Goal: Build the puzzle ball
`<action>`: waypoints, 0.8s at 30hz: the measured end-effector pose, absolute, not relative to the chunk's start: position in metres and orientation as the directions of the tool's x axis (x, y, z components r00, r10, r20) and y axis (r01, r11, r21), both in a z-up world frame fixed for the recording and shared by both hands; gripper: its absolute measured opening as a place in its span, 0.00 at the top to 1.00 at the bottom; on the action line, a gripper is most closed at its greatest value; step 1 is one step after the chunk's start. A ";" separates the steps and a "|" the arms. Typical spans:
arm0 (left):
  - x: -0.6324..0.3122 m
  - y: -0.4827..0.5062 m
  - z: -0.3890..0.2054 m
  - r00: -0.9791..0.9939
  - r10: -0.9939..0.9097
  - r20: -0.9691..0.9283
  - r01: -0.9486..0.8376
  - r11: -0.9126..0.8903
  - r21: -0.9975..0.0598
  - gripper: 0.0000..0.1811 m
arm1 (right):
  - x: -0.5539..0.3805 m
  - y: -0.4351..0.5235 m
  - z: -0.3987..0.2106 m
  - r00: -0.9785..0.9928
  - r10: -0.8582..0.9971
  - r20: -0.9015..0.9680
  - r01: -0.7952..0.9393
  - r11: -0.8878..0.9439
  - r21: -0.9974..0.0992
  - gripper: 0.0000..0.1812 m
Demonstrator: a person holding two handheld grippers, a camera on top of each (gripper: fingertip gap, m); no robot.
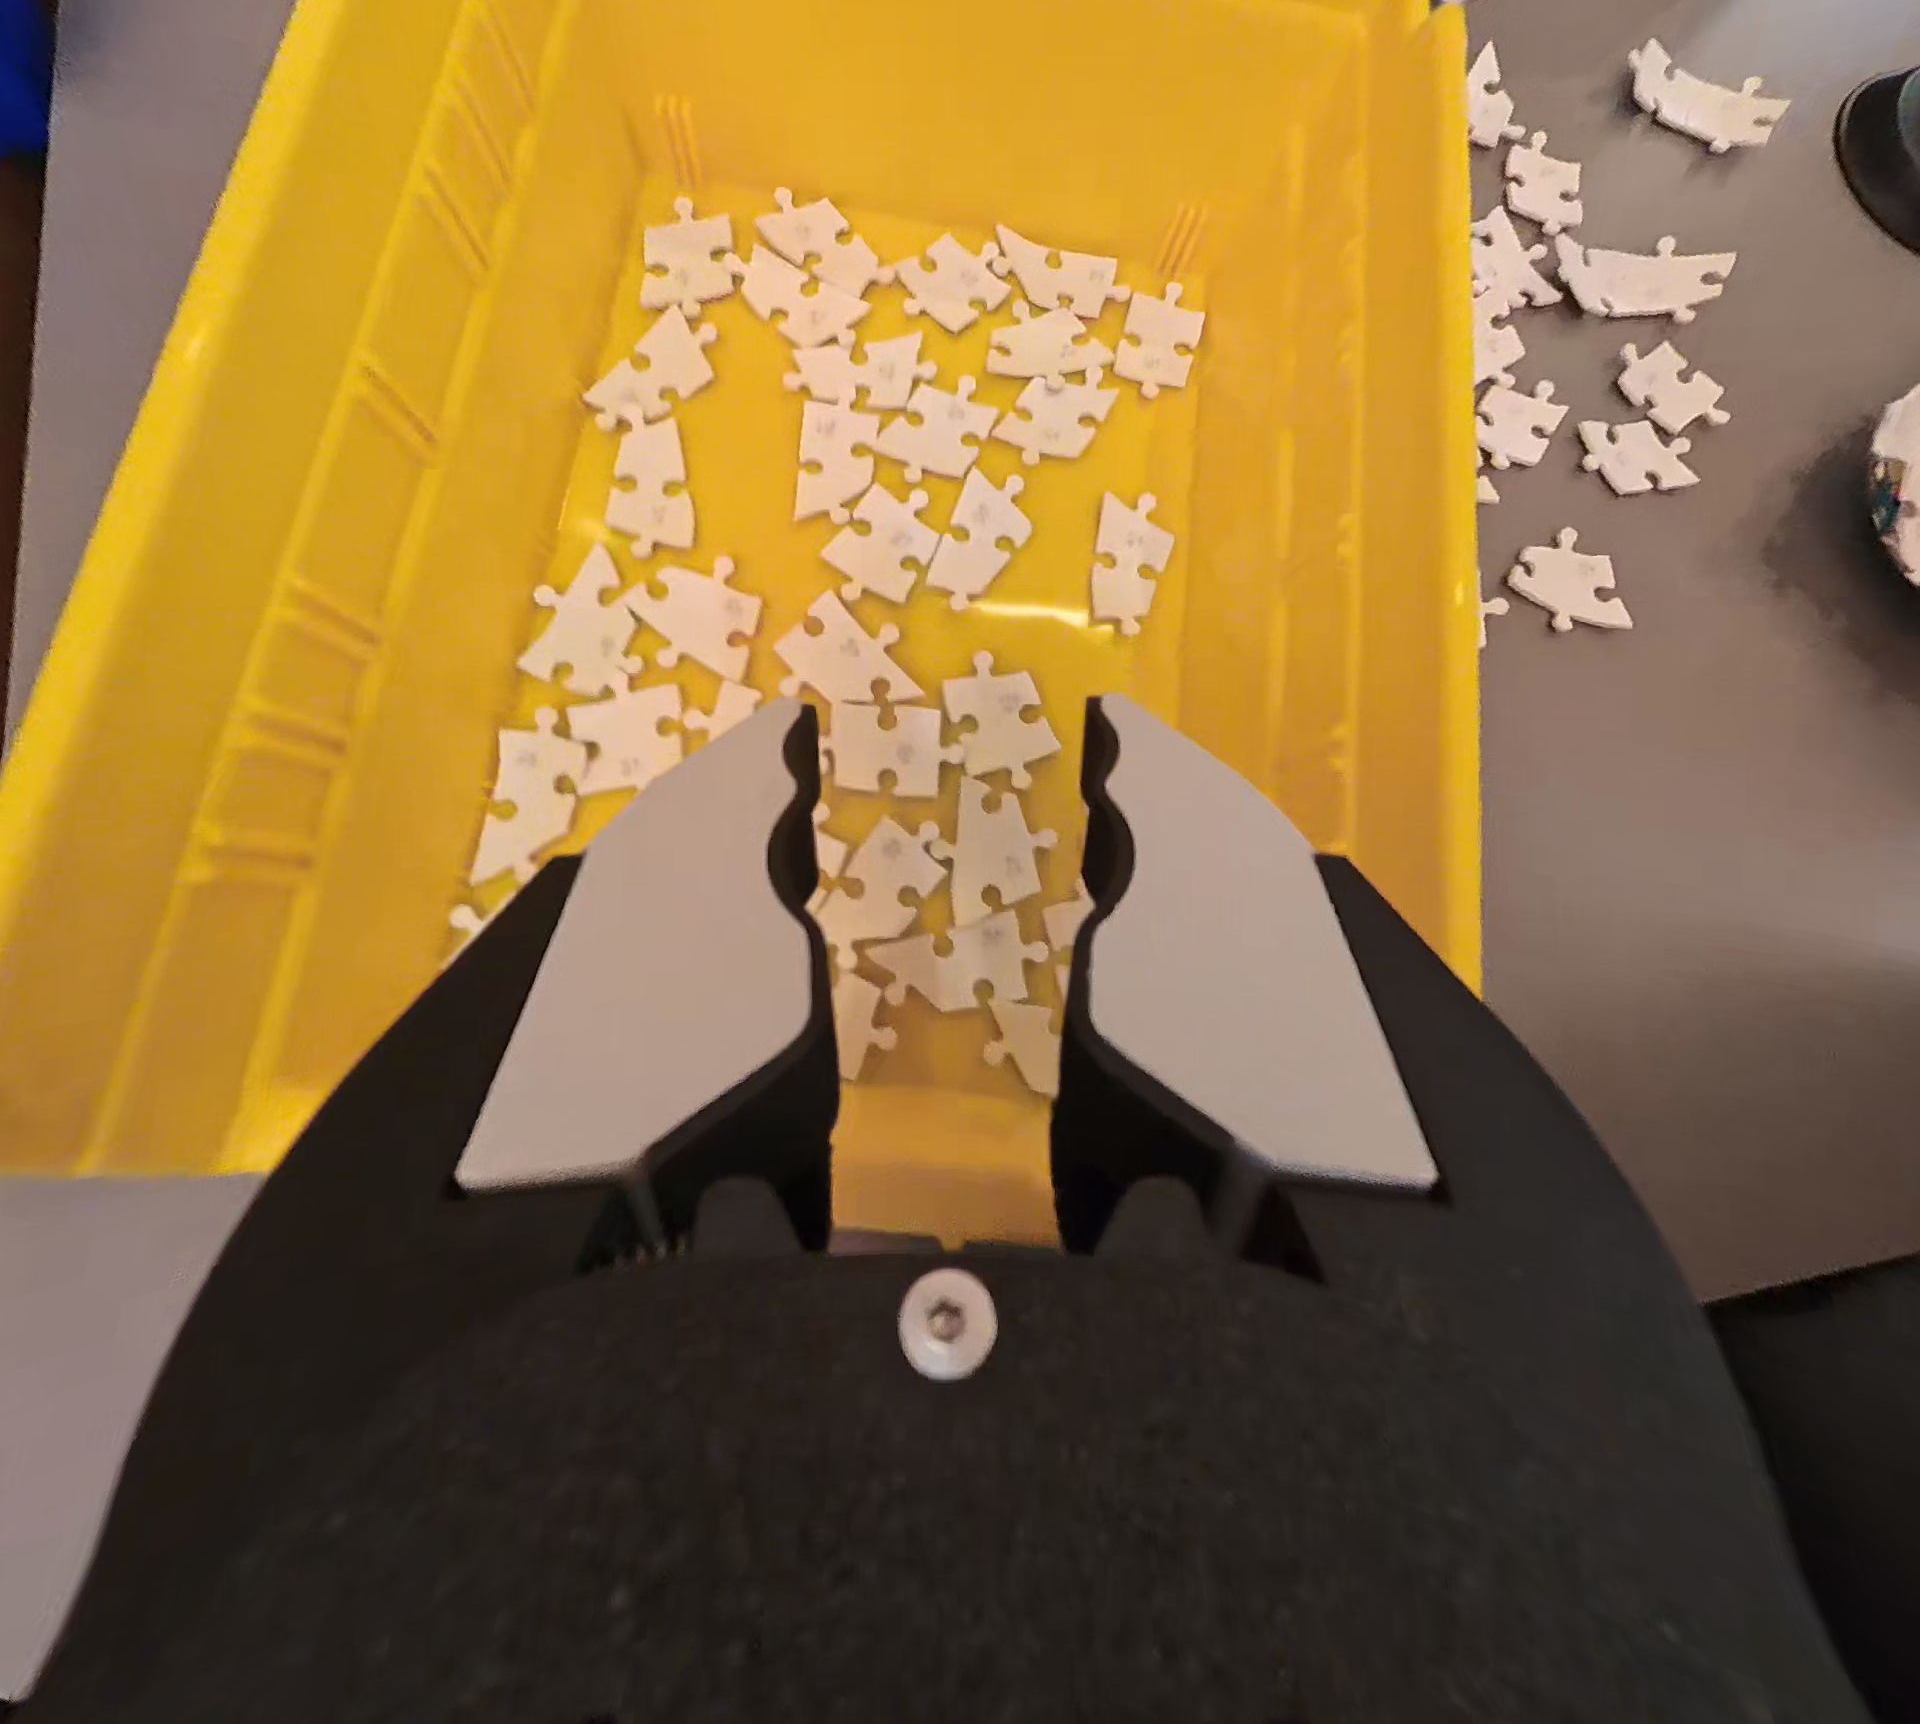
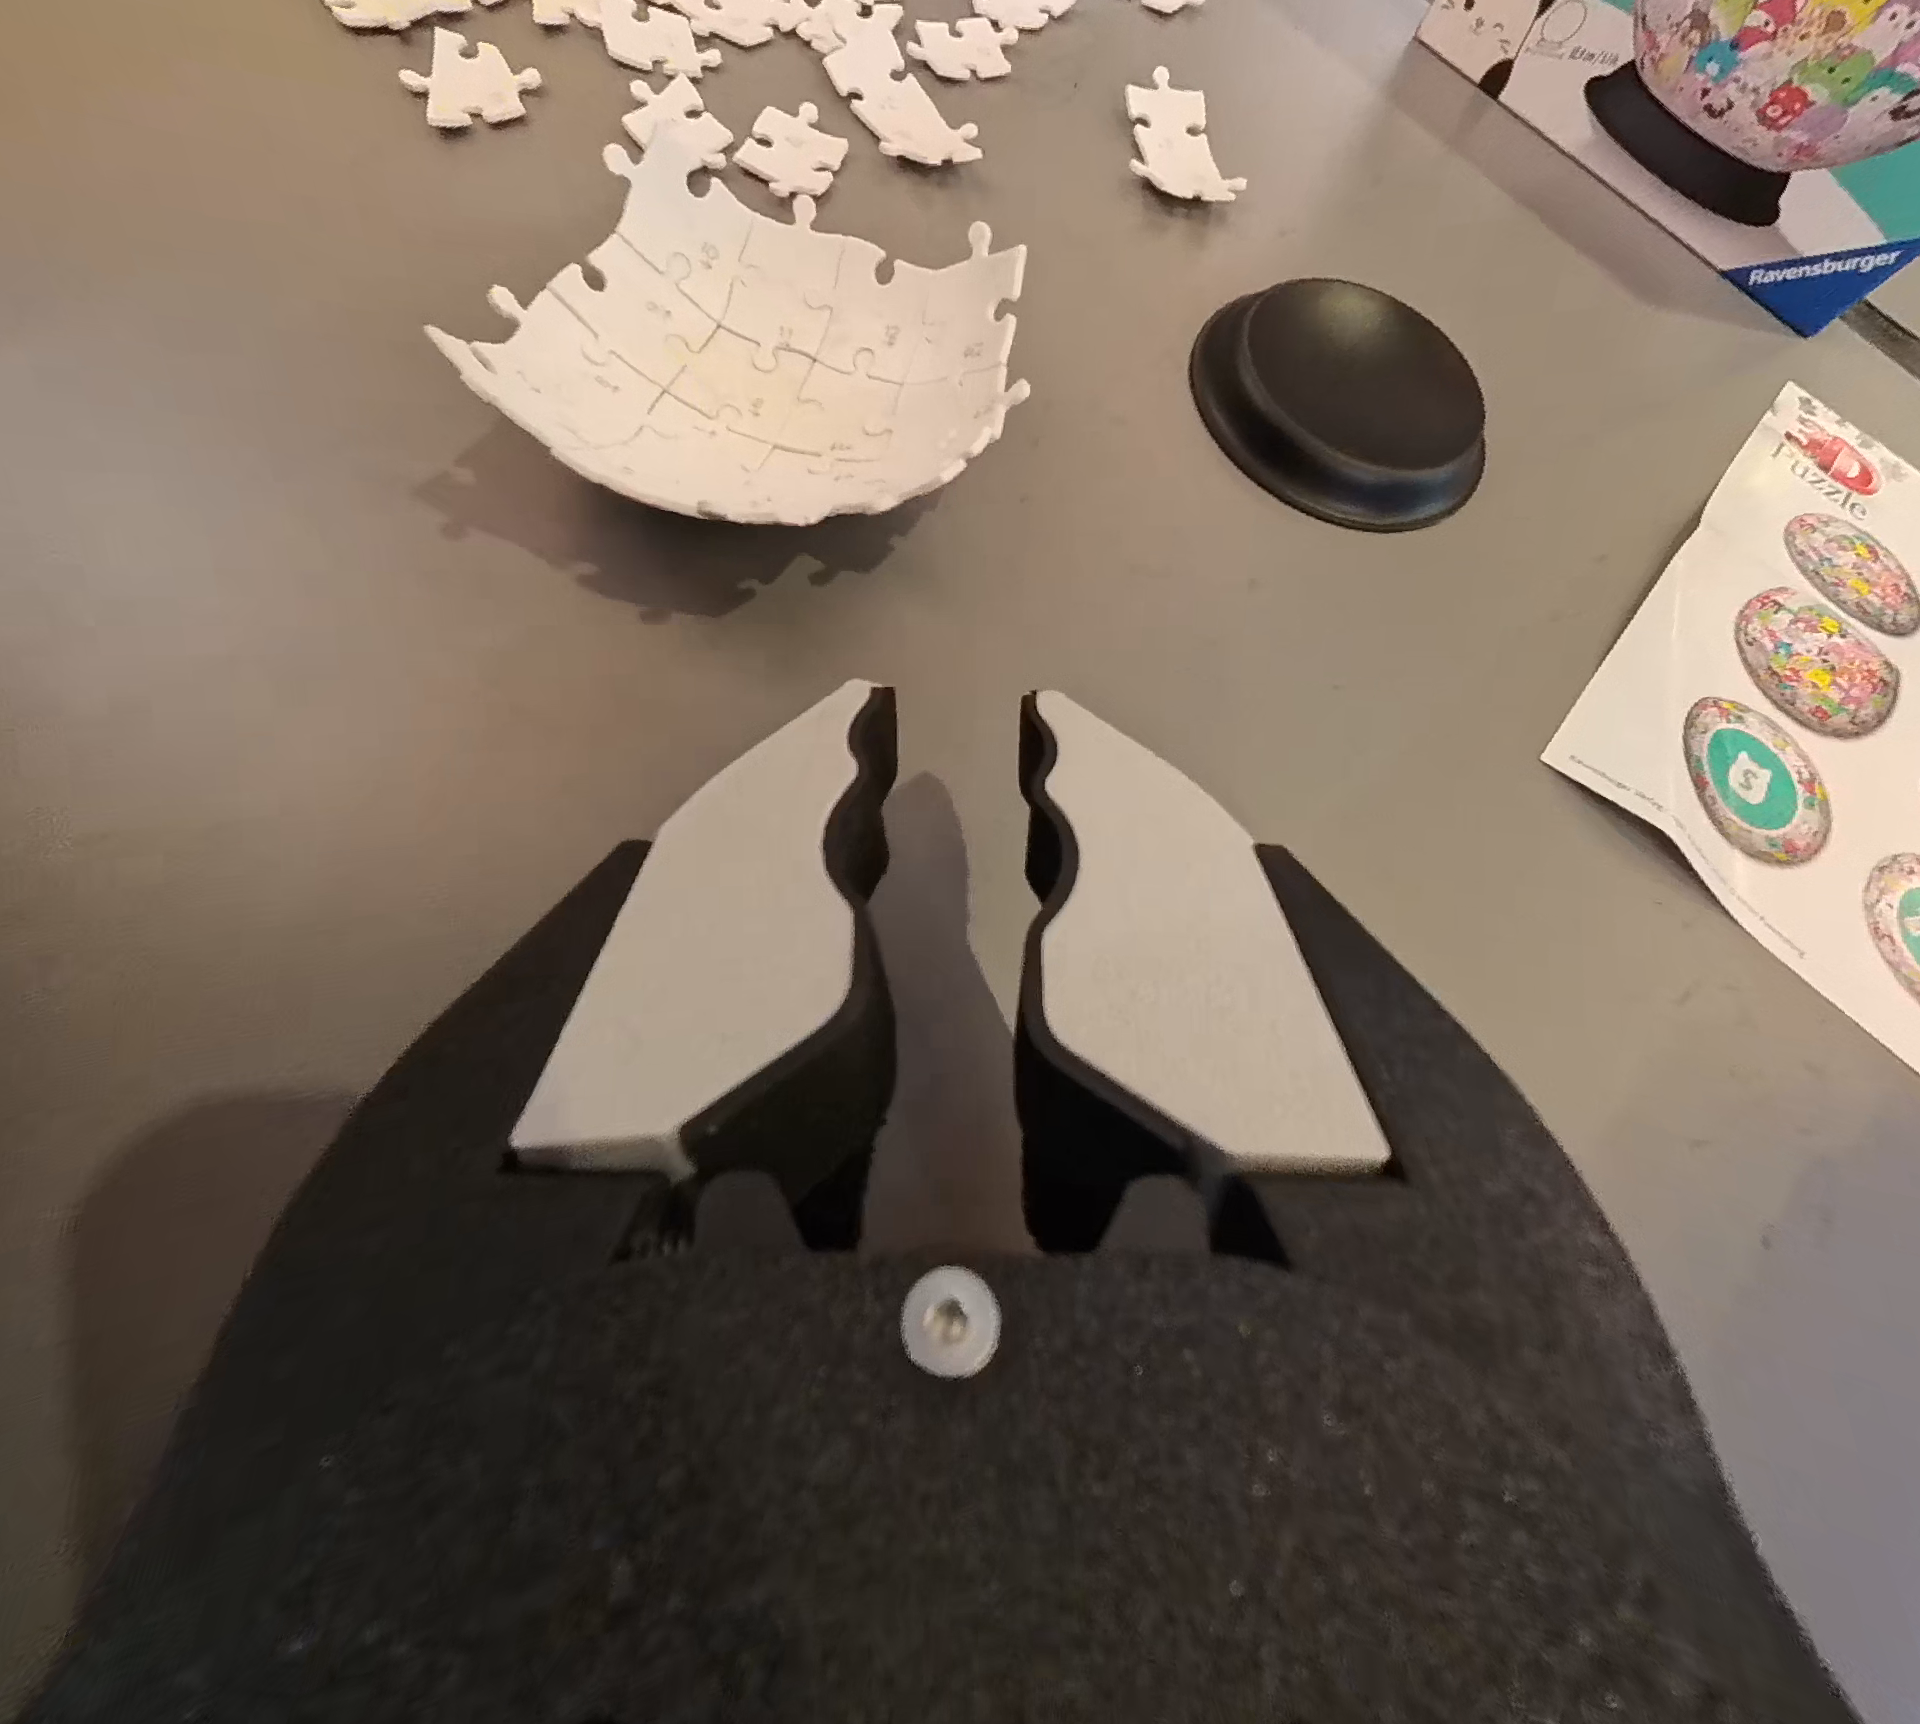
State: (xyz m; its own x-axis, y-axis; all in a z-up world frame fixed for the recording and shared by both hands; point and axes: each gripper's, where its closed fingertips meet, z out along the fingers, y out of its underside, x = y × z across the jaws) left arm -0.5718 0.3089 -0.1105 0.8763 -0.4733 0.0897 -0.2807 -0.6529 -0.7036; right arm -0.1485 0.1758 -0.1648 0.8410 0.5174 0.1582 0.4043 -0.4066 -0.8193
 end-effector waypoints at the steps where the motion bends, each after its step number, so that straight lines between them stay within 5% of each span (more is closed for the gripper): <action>1: -0.572 0.304 -0.111 0.878 -0.467 0.103 -0.264 -0.652 -0.710 0.74 | -0.149 0.175 -0.164 0.839 0.519 0.163 0.407 -0.400 -0.821 0.88; 9: -0.561 0.322 -0.116 0.867 -0.477 0.143 -0.253 -0.670 -0.698 0.72 | -0.149 0.175 -0.164 0.837 0.515 0.182 0.419 -0.390 -0.820 0.88; 17: -0.566 0.430 -0.150 0.825 -0.552 -0.117 -0.545 -0.727 -0.417 0.73 | -0.151 0.173 -0.161 0.828 0.522 0.203 0.432 -0.364 -0.825 0.88; 24: -0.551 0.468 -0.180 0.716 -0.667 -0.206 -0.693 -0.643 -0.326 0.74 | -0.149 0.172 -0.155 0.836 0.514 0.192 0.404 -0.340 -0.849 0.88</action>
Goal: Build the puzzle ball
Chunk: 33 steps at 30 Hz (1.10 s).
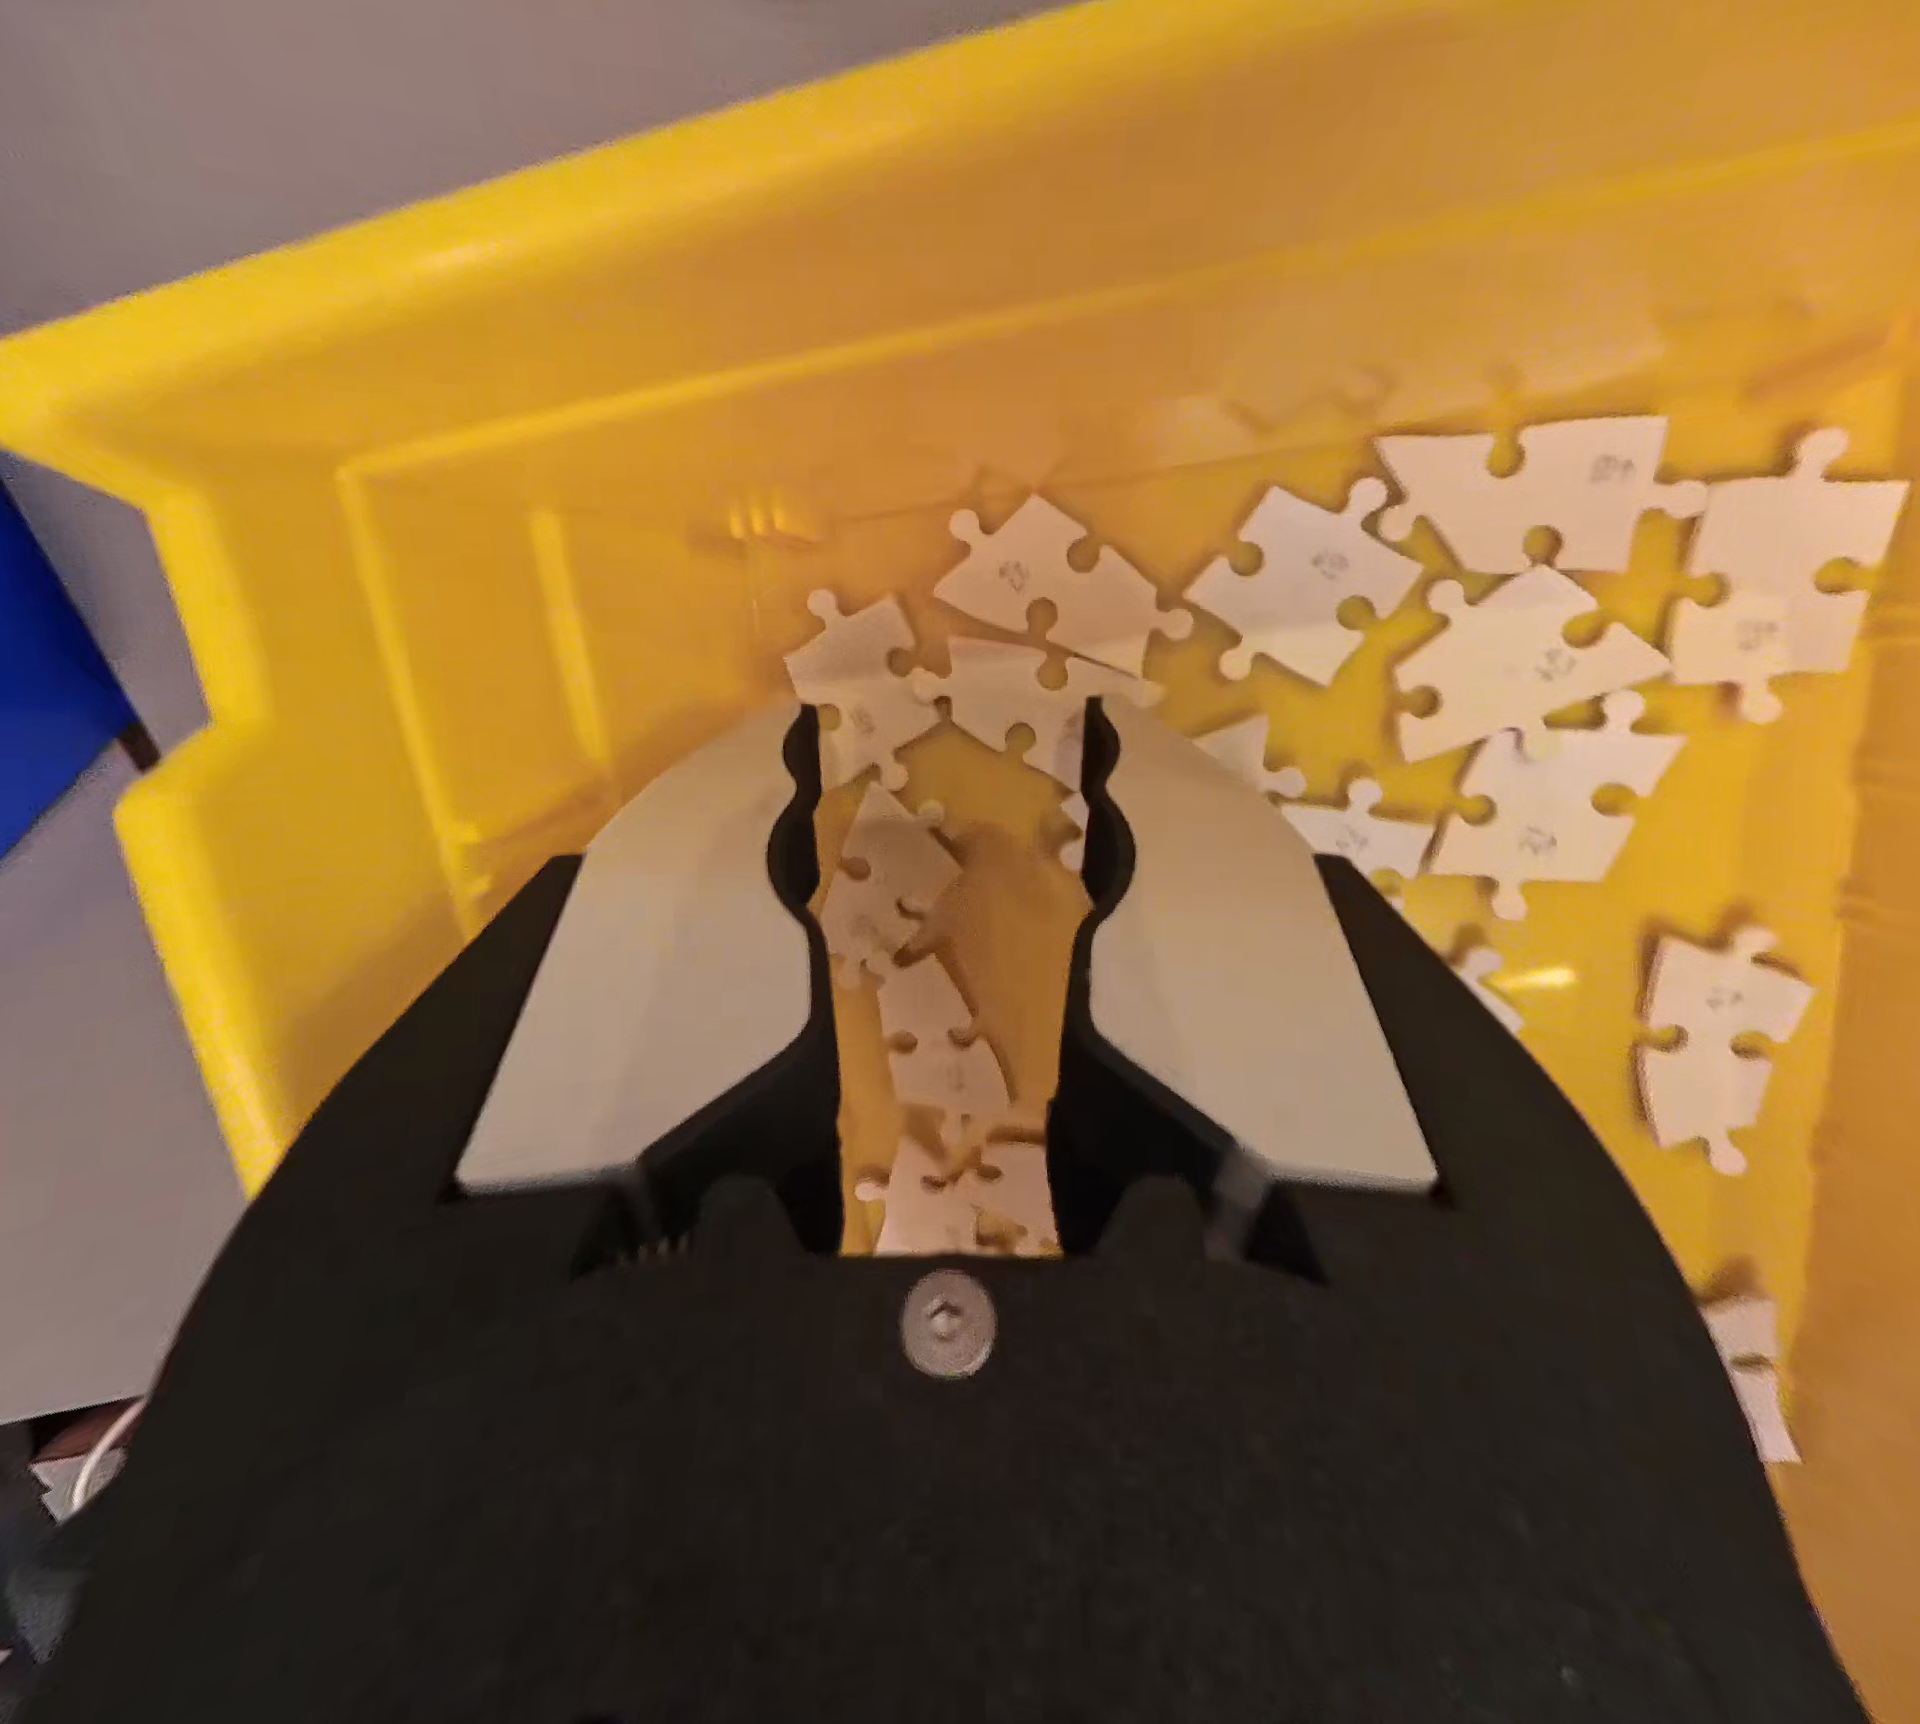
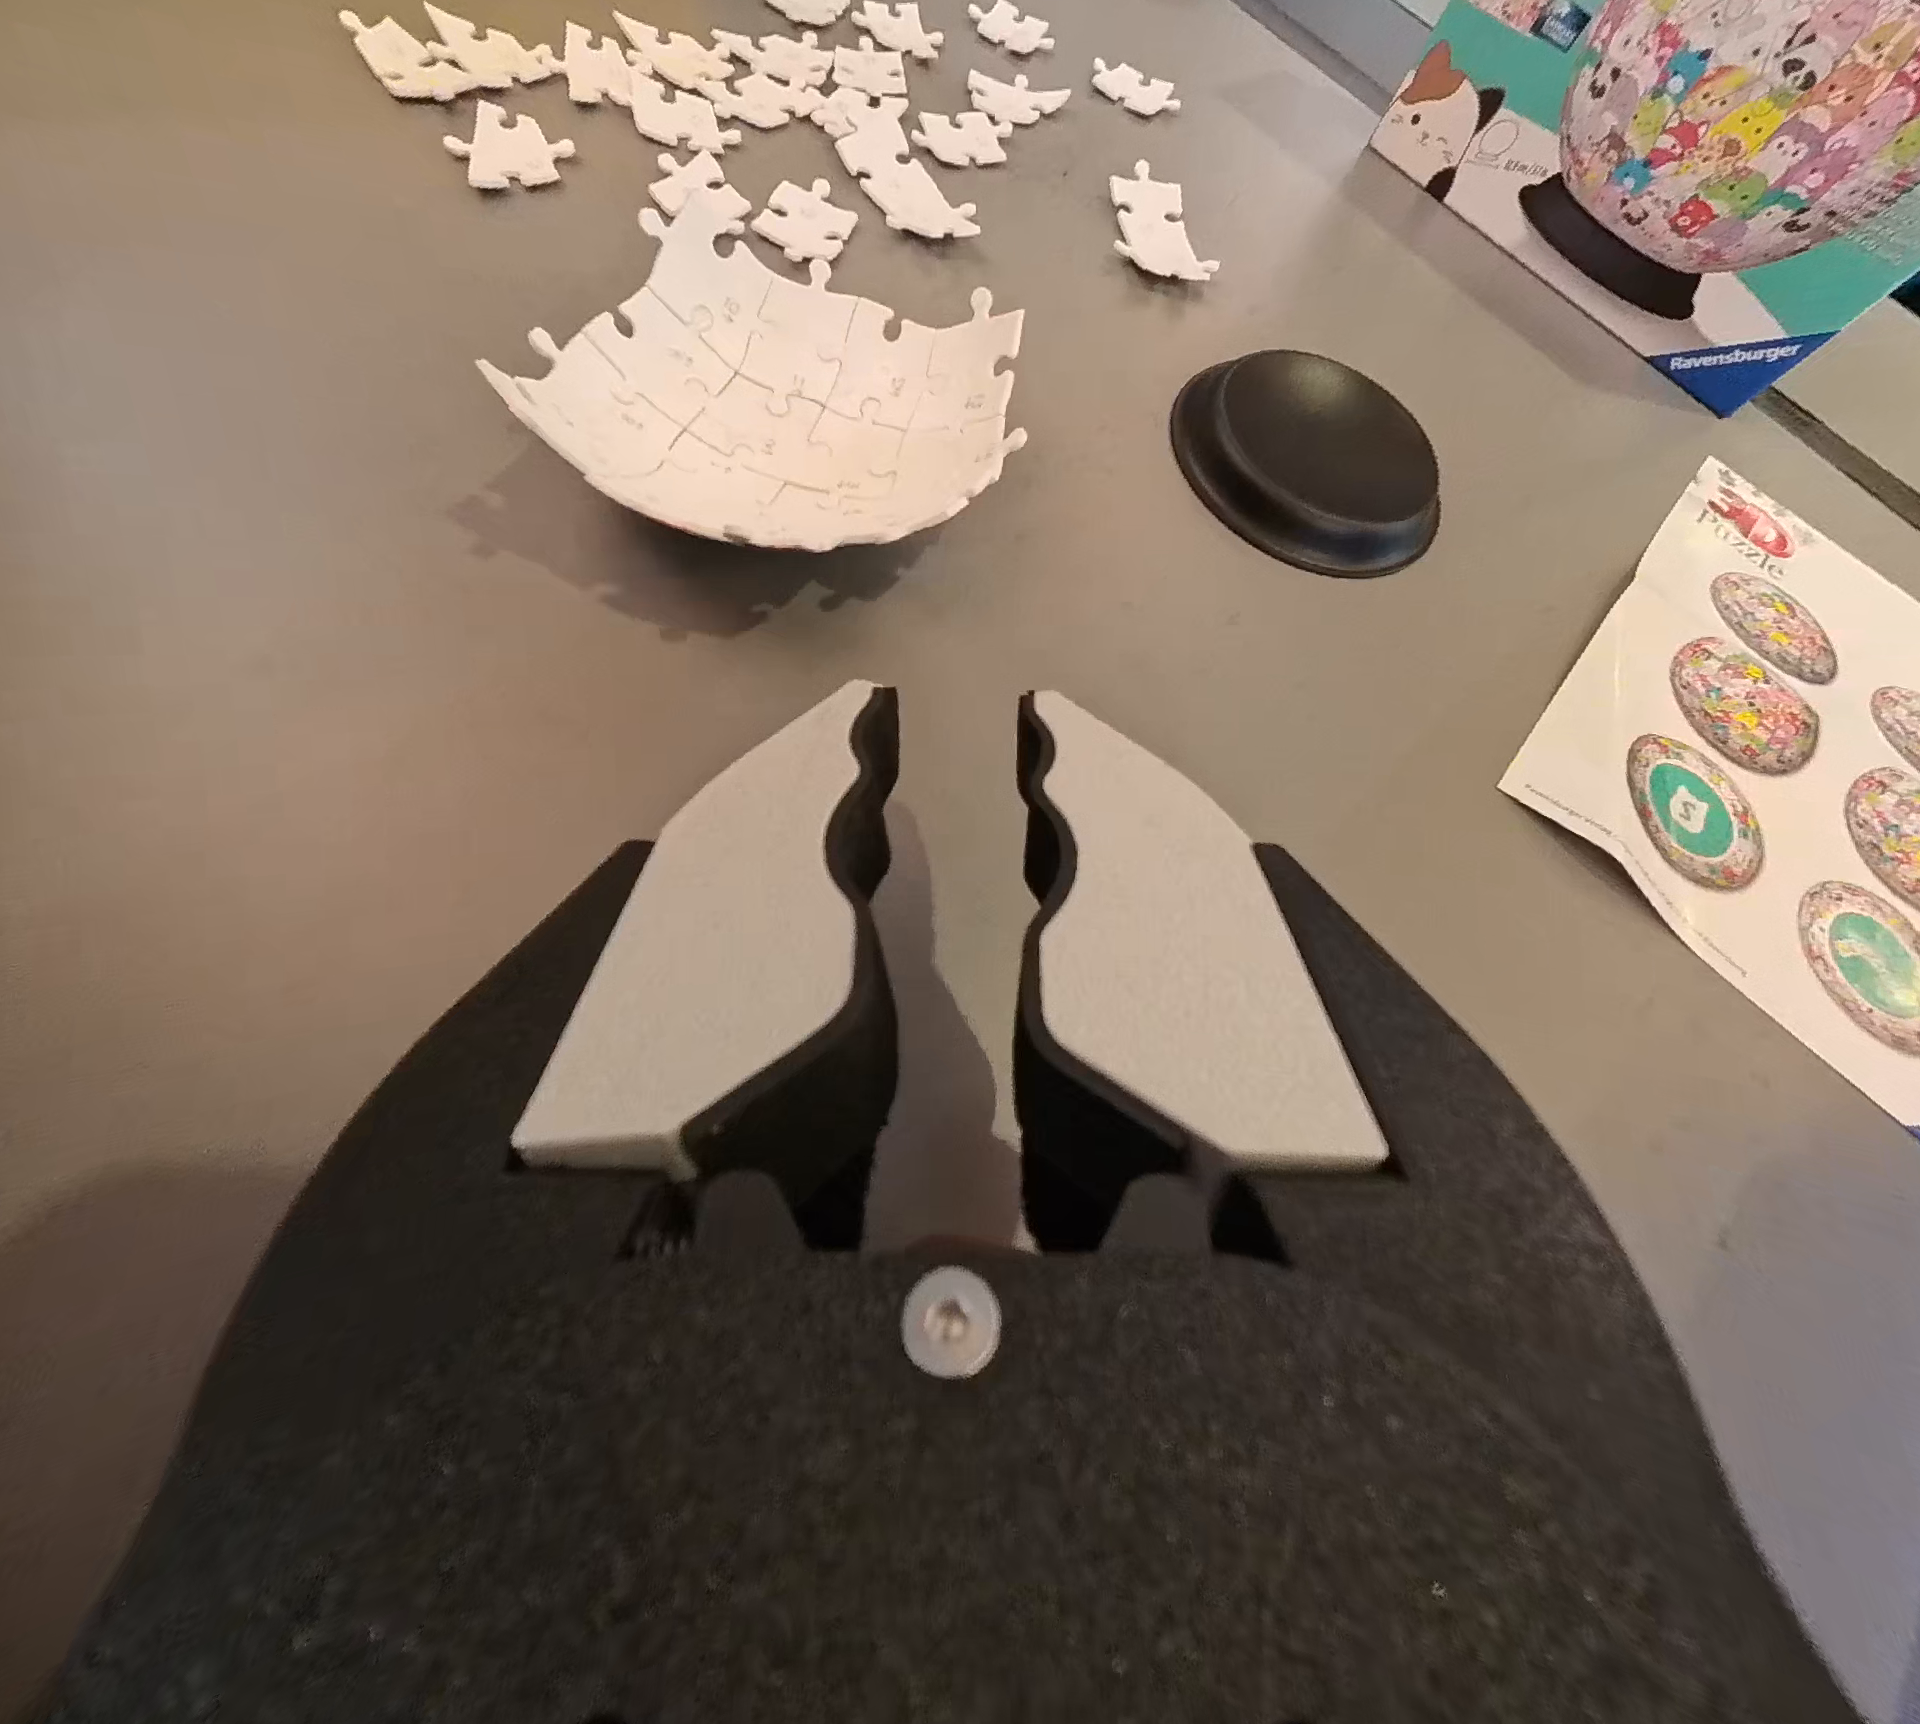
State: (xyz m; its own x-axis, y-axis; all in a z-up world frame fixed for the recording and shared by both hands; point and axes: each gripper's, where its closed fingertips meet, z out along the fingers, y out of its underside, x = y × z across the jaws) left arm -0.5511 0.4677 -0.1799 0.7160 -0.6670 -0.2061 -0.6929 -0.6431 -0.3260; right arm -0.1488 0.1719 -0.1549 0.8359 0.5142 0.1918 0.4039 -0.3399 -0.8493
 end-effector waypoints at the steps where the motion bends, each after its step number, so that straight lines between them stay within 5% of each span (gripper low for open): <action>1: -0.552 0.469 -0.183 0.723 -0.661 -0.199 -0.686 -0.656 -0.314 0.74 | -0.149 0.172 -0.154 0.837 0.513 0.189 0.398 -0.335 -0.854 0.88; 7: -0.557 0.469 -0.183 0.725 -0.666 -0.175 -0.684 -0.665 -0.300 0.76 | -0.146 0.171 -0.149 0.847 0.509 0.153 0.356 -0.329 -0.874 0.88; 14: -0.572 0.467 -0.185 0.621 -0.745 -0.244 -0.783 -0.600 -0.163 0.80 | -0.144 0.172 -0.148 0.853 0.510 0.113 0.322 -0.342 -0.883 0.88; 22: -0.576 0.473 -0.191 0.575 -0.759 -0.306 -0.813 -0.571 -0.110 1.00 | -0.143 0.173 -0.150 0.857 0.503 0.111 0.321 -0.353 -0.879 0.88; 31: -0.573 0.459 -0.184 0.605 -0.731 -0.315 -0.795 -0.574 -0.196 1.00 | -0.144 0.173 -0.150 0.855 0.507 0.111 0.325 -0.356 -0.876 0.88; 33: -0.575 0.459 -0.182 0.611 -0.722 -0.326 -0.791 -0.577 -0.204 0.91 | -0.144 0.173 -0.150 0.854 0.508 0.111 0.326 -0.357 -0.876 0.88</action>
